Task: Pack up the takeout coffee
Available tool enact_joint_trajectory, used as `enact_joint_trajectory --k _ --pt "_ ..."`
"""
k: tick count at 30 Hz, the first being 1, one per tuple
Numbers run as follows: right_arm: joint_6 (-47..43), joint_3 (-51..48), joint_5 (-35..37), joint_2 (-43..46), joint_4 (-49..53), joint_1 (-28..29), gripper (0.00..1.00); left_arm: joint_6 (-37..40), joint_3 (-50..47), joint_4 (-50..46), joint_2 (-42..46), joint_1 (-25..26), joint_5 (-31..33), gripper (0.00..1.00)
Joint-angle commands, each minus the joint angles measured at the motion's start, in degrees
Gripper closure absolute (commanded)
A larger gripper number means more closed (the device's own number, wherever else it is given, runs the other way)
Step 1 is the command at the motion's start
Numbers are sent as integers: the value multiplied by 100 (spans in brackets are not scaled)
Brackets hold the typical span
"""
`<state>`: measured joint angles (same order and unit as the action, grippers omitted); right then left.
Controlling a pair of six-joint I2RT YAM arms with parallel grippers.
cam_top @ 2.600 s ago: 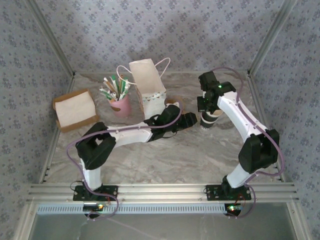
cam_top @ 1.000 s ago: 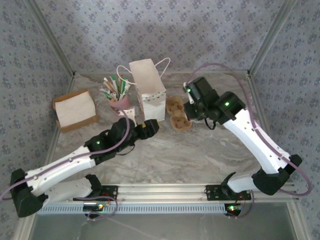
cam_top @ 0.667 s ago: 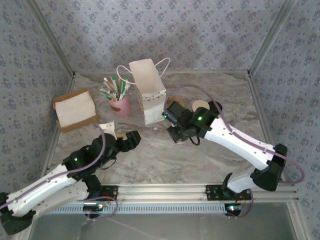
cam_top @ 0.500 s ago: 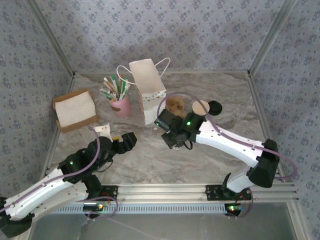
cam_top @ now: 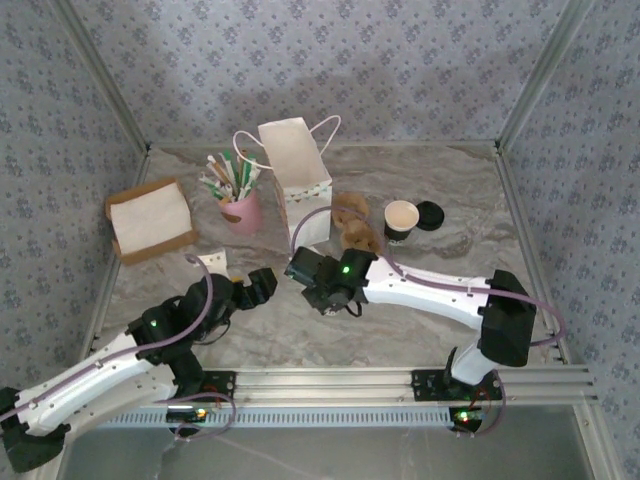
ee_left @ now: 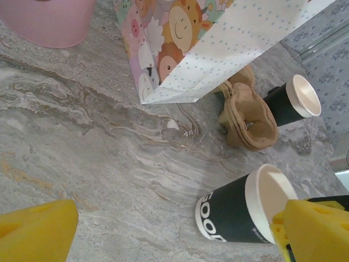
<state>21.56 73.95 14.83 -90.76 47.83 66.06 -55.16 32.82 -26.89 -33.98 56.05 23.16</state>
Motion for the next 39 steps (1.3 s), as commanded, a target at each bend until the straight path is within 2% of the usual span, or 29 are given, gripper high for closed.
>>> enact_joint_trajectory --k 1,6,9,14,18,23,26,30,36,39 --pt "149 -38 187 -68 -99 32 77 -19 48 167 -64 37 -82 3" --pt "177 67 220 66 79 34 64 18 132 219 -152 37 -152 3" --pt "221 119 184 331 180 33 52 65 219 223 -193 37 -230 3" --pt "152 184 64 909 396 -50 26 217 458 220 -360 37 -362 0" --pt "-80 272 -132 1325 617 -377 0 367 696 319 -658 46 -558 1" --pt "37 478 208 1794 1004 -1158 0 588 1033 490 -1144 46 -764 1" --pt "443 595 421 1963 1233 -1935 0 744 1307 656 -1551 46 -939 1" --pt "454 660 147 2120 1168 -3056 0 995 1901 765 -2352 46 -1295 1" --pt "490 422 -936 2080 505 -4770 0 1428 3035 834 -3683 51 -1930 1" --pt "507 393 -1343 1803 255 -5389 0 1639 3689 801 -4368 72 -2200 1"
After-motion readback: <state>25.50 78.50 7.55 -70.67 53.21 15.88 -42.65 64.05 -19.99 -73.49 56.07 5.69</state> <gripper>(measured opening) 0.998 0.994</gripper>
